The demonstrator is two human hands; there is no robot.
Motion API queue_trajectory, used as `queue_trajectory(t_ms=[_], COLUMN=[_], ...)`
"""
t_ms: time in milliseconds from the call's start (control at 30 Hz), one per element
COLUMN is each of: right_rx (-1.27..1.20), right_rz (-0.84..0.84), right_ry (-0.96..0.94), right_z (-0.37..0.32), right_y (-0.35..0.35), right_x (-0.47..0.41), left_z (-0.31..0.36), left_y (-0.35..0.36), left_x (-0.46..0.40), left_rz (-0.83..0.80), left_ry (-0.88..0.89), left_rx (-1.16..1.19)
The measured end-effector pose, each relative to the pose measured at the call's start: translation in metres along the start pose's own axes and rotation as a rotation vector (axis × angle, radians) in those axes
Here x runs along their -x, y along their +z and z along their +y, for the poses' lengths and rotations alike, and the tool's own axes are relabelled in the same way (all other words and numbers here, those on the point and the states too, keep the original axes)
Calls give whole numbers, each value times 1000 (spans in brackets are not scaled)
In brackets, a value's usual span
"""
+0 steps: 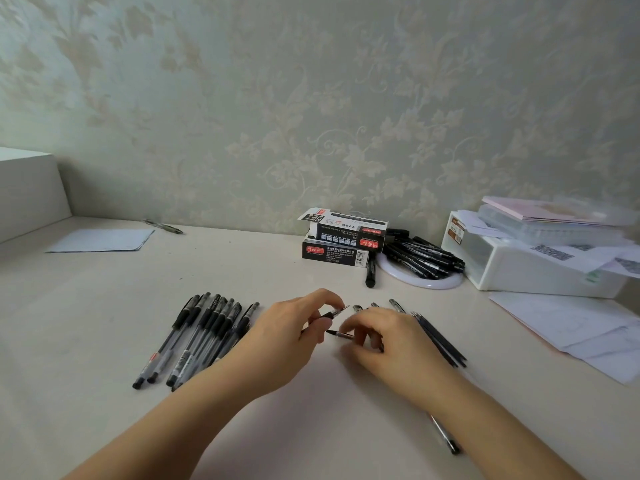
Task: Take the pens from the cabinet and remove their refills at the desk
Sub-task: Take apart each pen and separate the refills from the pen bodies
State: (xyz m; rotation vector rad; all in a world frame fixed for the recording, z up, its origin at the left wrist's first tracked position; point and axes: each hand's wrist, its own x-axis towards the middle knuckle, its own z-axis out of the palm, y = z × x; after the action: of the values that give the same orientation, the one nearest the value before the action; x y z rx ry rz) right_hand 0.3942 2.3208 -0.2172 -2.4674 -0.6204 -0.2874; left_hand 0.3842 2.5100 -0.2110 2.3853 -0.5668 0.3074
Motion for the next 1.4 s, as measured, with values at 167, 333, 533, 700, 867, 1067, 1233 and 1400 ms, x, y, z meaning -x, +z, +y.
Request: queue_trajectory(t_ms=[167, 333, 533, 700, 867, 1067, 1233, 1400], right_rx=[-511, -837, -940, -1118, -1079, -287, 54, 159], right_rz=[198, 68, 25, 134, 637, 524, 434, 349], right_ry=[227, 358, 399, 459, 428, 329, 346, 404], right_z=[-7, -13, -12, -10, 9, 40, 54, 60], right_y=[-9, -5, -5, -6, -25, -30, -26, -22], right_x=[-3, -2, -2, -7, -12, -9, -3, -2], left_z=[3, 8, 8, 5, -1, -12, -18, -17], left_y=[-1, -1, 0, 0, -3, -11, -15, -15], left_x=[-1, -1, -2, -1, -1, -2, -2, -3], left_rz=[24, 44, 58, 55, 96, 224, 278, 289], left_ry=[3, 35, 54, 34, -39, -177, -233, -239], left_rx=[183, 227, 210, 152, 51, -97, -139, -144])
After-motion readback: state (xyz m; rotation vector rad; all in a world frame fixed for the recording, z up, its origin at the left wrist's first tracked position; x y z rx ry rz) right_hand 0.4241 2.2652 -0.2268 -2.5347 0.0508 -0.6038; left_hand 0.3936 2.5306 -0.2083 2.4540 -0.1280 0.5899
